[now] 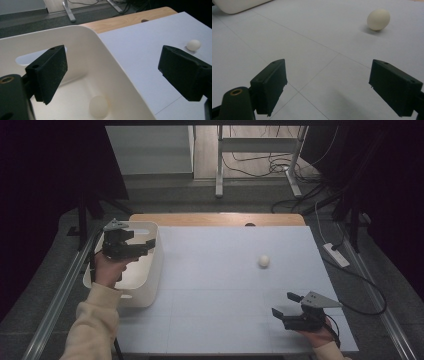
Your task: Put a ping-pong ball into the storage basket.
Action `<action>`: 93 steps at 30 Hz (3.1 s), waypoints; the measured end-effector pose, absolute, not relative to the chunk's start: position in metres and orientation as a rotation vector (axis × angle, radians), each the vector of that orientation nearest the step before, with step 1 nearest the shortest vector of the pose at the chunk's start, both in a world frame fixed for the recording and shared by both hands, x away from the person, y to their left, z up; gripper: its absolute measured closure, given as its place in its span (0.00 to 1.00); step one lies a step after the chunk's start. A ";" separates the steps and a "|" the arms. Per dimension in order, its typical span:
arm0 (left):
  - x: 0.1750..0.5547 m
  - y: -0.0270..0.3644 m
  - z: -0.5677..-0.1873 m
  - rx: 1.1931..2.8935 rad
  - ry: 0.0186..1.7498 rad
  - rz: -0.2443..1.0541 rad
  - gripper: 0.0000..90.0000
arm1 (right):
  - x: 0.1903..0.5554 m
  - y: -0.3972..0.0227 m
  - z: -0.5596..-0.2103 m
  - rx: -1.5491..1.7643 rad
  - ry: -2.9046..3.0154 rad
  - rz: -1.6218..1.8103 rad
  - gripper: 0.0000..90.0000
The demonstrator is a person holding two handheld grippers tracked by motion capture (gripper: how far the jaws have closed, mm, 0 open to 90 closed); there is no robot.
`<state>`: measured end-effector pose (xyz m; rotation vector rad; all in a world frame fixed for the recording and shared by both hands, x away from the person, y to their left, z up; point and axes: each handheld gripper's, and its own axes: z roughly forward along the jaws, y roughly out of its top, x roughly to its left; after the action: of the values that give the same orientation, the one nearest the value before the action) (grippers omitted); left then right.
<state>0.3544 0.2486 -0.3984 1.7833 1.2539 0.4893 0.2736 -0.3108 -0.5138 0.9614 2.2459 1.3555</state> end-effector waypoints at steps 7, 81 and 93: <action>0.349 0.239 -0.394 1.788 1.194 0.473 0.11 | 0.273 -0.311 -0.513 0.964 2.242 1.354 0.16; 0.328 0.151 -0.398 1.873 0.896 0.318 0.12 | 0.274 -0.312 -0.513 0.968 2.240 1.356 0.16; 0.334 0.136 -0.403 1.887 0.883 0.299 0.12 | 0.274 -0.311 -0.514 0.965 2.243 1.354 0.16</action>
<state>0.3337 0.1356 -0.4029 1.8867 0.8828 0.2991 0.2736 -0.3107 -0.5137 0.9648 2.2432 1.3543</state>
